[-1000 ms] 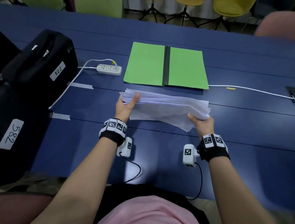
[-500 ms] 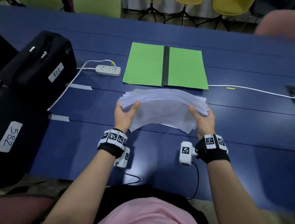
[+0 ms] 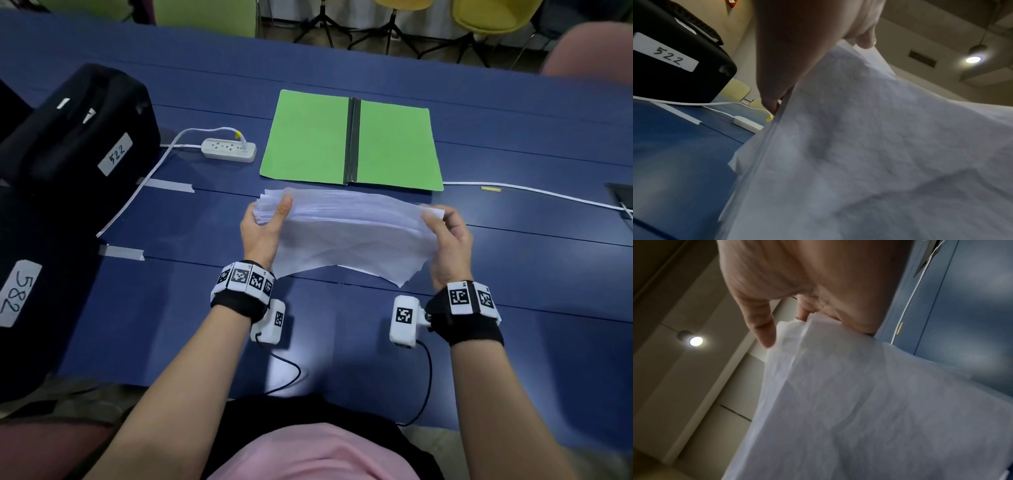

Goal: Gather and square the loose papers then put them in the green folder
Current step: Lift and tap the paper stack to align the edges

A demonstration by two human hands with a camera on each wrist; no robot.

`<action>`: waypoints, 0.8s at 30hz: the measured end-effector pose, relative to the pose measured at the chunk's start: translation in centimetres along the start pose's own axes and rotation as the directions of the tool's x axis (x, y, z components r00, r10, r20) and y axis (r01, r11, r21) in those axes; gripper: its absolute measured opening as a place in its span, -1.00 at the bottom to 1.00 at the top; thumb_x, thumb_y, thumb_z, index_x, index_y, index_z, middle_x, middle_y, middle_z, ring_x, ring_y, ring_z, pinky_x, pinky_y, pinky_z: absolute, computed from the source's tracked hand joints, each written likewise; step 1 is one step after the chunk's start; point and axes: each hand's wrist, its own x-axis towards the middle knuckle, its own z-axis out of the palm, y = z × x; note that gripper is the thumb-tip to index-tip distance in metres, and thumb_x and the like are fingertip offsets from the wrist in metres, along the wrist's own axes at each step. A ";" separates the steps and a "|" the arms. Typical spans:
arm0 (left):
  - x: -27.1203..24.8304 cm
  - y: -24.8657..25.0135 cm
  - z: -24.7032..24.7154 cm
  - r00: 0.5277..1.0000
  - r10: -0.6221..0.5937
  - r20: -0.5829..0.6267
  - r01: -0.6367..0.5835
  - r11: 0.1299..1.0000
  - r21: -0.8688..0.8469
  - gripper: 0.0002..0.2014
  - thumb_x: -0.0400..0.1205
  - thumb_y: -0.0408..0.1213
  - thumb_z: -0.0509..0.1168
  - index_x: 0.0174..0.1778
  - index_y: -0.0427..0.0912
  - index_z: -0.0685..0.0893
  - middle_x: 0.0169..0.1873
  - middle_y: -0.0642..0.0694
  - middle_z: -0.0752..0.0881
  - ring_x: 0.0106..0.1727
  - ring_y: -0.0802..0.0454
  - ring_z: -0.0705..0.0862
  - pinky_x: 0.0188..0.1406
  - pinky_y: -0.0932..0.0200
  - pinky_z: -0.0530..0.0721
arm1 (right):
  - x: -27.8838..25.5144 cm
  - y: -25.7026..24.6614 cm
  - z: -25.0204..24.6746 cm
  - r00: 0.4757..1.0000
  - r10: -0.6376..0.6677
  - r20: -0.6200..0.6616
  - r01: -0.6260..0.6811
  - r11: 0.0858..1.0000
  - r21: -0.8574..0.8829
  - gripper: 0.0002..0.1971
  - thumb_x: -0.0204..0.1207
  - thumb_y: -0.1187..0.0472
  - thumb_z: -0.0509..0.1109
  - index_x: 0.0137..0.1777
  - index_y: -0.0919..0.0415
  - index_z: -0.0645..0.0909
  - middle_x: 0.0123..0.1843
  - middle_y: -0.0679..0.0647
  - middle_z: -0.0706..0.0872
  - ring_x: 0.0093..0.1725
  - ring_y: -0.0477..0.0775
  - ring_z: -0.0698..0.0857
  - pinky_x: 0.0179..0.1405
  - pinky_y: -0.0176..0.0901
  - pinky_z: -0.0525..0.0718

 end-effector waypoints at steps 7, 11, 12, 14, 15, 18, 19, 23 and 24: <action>0.4 0.6 1.0 0.993 0.010 -0.117 -0.009 1.000 0.002 -0.44 0.17 0.23 0.56 -0.15 -0.10 0.59 -0.22 0.00 0.69 -0.26 0.09 0.64 -0.07 0.17 0.65 | 0.0 0.4 0.2 0.995 0.021 -0.100 -0.021 1.000 0.002 -0.85 0.37 0.19 0.42 -0.39 -0.02 0.59 -0.10 -0.06 0.77 -0.08 0.04 0.60 0.04 -0.12 0.54; 0.4 1.0 1.7 0.977 0.012 -0.213 -0.002 0.999 0.047 -0.30 0.09 0.28 0.57 0.01 -0.05 0.62 0.06 -0.04 0.73 0.04 0.04 0.73 0.13 0.14 0.67 | -0.3 0.5 0.1 0.997 -0.010 -0.082 0.011 1.000 0.006 -0.88 0.40 0.25 0.41 -0.29 0.01 0.59 0.00 -0.04 0.78 -0.02 0.04 0.62 0.10 -0.13 0.56; 0.2 1.0 1.9 0.974 0.021 -0.227 -0.006 0.998 0.065 -0.26 0.07 0.30 0.56 0.07 -0.04 0.61 0.12 -0.03 0.71 0.12 0.02 0.71 0.20 0.13 0.65 | -0.3 0.7 0.0 0.995 0.000 -0.101 0.003 1.000 0.022 -0.89 0.38 0.25 0.40 -0.28 0.02 0.58 0.00 -0.03 0.78 0.00 0.05 0.63 0.13 -0.10 0.55; -0.1 1.2 2.3 0.969 0.025 -0.244 -0.005 0.997 0.080 -0.25 0.11 0.27 0.57 0.14 -0.03 0.59 0.15 0.03 0.66 0.17 0.04 0.66 0.19 0.20 0.59 | -0.4 1.0 -0.3 0.993 0.015 -0.115 -0.008 0.998 0.058 -0.87 0.37 0.27 0.38 -0.28 -0.01 0.58 0.03 -0.01 0.78 0.06 0.09 0.64 0.20 -0.03 0.51; -0.2 1.3 2.4 0.967 0.025 -0.252 -0.006 0.997 0.078 -0.28 0.17 0.22 0.58 0.17 -0.04 0.57 0.14 0.06 0.63 0.15 0.07 0.64 0.13 0.26 0.54 | -0.4 1.0 -0.3 0.995 0.014 -0.099 -0.008 0.998 0.066 -0.83 0.39 0.29 0.37 -0.28 -0.03 0.58 0.05 0.00 0.78 0.09 0.10 0.63 0.21 -0.02 0.50; -0.3 1.3 2.6 0.964 0.036 -0.264 -0.014 0.996 0.087 -0.32 0.26 0.13 0.59 0.22 -0.07 0.55 0.09 0.11 0.54 0.10 0.13 0.56 0.06 0.36 0.40 | -0.6 0.6 -0.3 0.999 -0.001 -0.044 0.004 0.997 0.080 -0.75 0.49 0.37 0.30 -0.26 -0.04 0.57 0.09 0.03 0.75 0.09 0.06 0.62 0.16 -0.04 0.49; -0.3 1.3 2.7 0.965 0.032 -0.261 -0.010 0.996 0.084 -0.31 0.26 0.13 0.58 0.23 -0.07 0.54 0.11 0.11 0.53 0.13 0.13 0.55 0.07 0.36 0.39 | -0.5 0.7 -0.4 0.999 0.001 -0.043 0.004 0.995 0.099 -0.75 0.49 0.36 0.29 -0.26 -0.04 0.57 0.10 0.05 0.74 0.09 0.07 0.62 0.17 -0.04 0.48; -0.2 1.9 3.2 0.964 -0.022 -0.267 0.044 0.996 0.077 -0.30 0.27 0.14 0.57 0.26 -0.04 0.50 0.28 0.06 0.50 0.24 0.12 0.48 0.16 0.29 0.36 | 0.3 1.0 -0.5 0.996 0.061 -0.069 -0.050 0.988 0.144 -0.87 0.35 0.20 0.30 -0.32 -0.07 0.56 0.05 0.01 0.77 0.18 0.15 0.57 0.36 0.10 0.36; -0.1 2.0 3.3 0.961 -0.024 -0.275 0.049 0.995 0.086 -0.28 0.26 0.15 0.56 0.27 -0.03 0.49 0.32 0.05 0.49 0.25 0.11 0.49 0.15 0.28 0.37 | 0.3 0.9 -0.3 0.996 0.068 -0.065 -0.058 0.987 0.152 -0.88 0.35 0.18 0.31 -0.34 -0.08 0.55 0.04 -0.01 0.78 0.18 0.15 0.56 0.36 0.10 0.36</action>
